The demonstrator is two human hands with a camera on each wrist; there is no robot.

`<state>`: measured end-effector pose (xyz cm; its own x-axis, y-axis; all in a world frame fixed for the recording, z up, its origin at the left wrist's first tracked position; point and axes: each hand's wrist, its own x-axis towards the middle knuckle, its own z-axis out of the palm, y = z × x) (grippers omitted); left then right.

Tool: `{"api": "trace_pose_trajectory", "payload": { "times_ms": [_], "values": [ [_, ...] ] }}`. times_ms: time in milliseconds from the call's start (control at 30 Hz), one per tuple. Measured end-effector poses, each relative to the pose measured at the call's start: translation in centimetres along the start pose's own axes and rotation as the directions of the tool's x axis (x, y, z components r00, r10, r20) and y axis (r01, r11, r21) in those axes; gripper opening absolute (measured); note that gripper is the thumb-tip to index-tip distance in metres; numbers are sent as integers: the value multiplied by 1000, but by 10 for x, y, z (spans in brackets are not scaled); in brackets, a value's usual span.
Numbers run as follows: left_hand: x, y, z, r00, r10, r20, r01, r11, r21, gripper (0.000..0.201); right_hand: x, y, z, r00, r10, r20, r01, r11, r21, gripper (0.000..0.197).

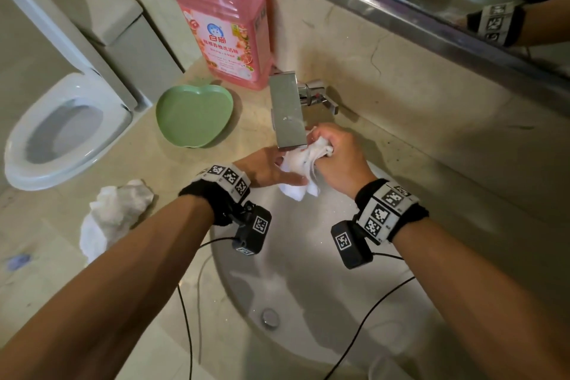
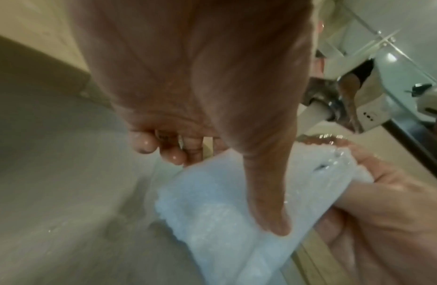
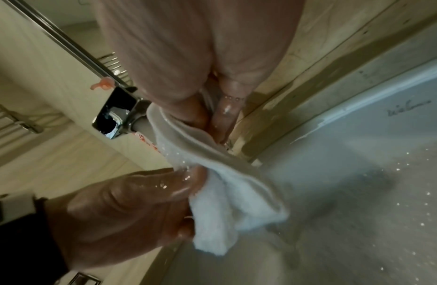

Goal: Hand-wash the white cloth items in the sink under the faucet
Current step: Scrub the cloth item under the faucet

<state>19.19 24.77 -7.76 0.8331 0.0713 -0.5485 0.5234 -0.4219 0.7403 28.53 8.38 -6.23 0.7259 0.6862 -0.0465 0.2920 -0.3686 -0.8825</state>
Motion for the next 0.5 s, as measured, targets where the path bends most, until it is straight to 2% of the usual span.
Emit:
{"api": "trace_pose_trajectory", "payload": {
  "times_ms": [133, 200, 267, 333, 400, 500],
  "values": [
    [5, 2, 4, 992, 10, -127, 7, 991, 136, 71, -3, 1, -10, 990, 73, 118, -84, 993, 88, 40],
    [2, 0, 3, 982, 0, -190, 36, 983, 182, 59, -5, 2, -15, 971, 129, 199, -162, 974, 160, 31],
    [-2, -3, -1, 977, 11, -212, 38, 974, 224, 49, -6, 3, -16, 960, 174, 221, -222, 951, 215, 26],
    [-10, -3, -7, 972, 64, -227, 3, 960, 279, 46, -7, 6, -11, 957, 199, 210, -242, 950, 200, 45],
    [-18, 0, -13, 967, 123, -222, -50, 951, 306, 49, -8, 7, -3, 932, 270, 243, -313, 936, 159, 63],
    [-31, 1, -22, 956, 203, -213, -107, 913, 393, 52, -7, 3, 13, 845, 374, 381, -478, 849, 224, 54]
  ]
}}
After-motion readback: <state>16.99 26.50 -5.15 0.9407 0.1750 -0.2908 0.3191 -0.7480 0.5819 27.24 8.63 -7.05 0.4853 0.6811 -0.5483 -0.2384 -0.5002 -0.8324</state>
